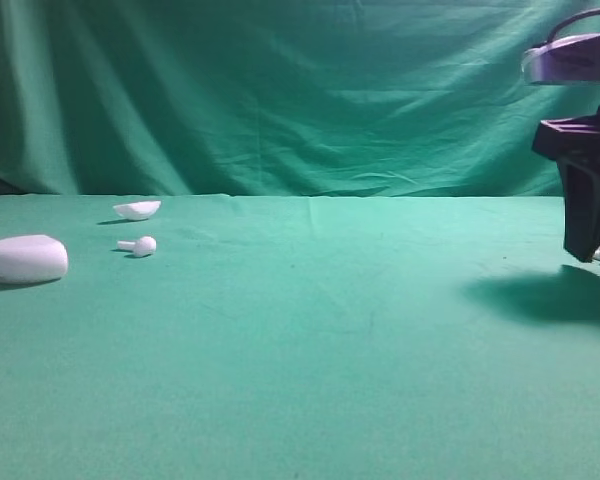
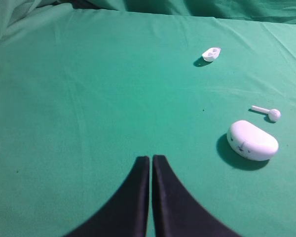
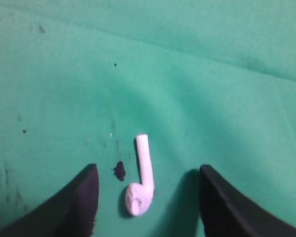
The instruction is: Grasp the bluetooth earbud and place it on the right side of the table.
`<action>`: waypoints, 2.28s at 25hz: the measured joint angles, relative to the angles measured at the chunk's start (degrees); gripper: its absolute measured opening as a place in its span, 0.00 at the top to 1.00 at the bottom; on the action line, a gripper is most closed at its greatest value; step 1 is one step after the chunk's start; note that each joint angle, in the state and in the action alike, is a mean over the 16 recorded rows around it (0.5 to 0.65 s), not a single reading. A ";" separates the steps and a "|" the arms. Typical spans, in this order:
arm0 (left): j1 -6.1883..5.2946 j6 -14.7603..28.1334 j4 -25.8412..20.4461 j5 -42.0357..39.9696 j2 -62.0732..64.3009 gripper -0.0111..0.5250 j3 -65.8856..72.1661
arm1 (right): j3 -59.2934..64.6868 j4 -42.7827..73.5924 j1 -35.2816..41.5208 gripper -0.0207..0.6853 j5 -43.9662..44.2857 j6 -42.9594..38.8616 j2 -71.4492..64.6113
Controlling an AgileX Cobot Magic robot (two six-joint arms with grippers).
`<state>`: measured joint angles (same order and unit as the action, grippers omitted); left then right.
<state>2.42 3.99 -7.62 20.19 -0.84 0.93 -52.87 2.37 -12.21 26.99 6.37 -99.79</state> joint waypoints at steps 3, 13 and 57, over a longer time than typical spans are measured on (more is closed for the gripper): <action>0.00 0.00 0.00 0.00 0.00 0.98 0.00 | -0.92 0.02 0.00 0.44 1.95 -0.02 1.04; 0.00 0.00 0.00 0.00 0.00 0.98 0.00 | -8.62 -1.91 0.00 0.51 18.42 -1.69 13.03; 0.00 0.00 0.00 0.00 0.00 0.98 0.00 | 10.27 6.35 1.60 0.97 32.33 -15.02 91.41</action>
<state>2.42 3.99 -7.62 20.19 -0.84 0.93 -42.60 8.72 -10.61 59.31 -8.65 -8.38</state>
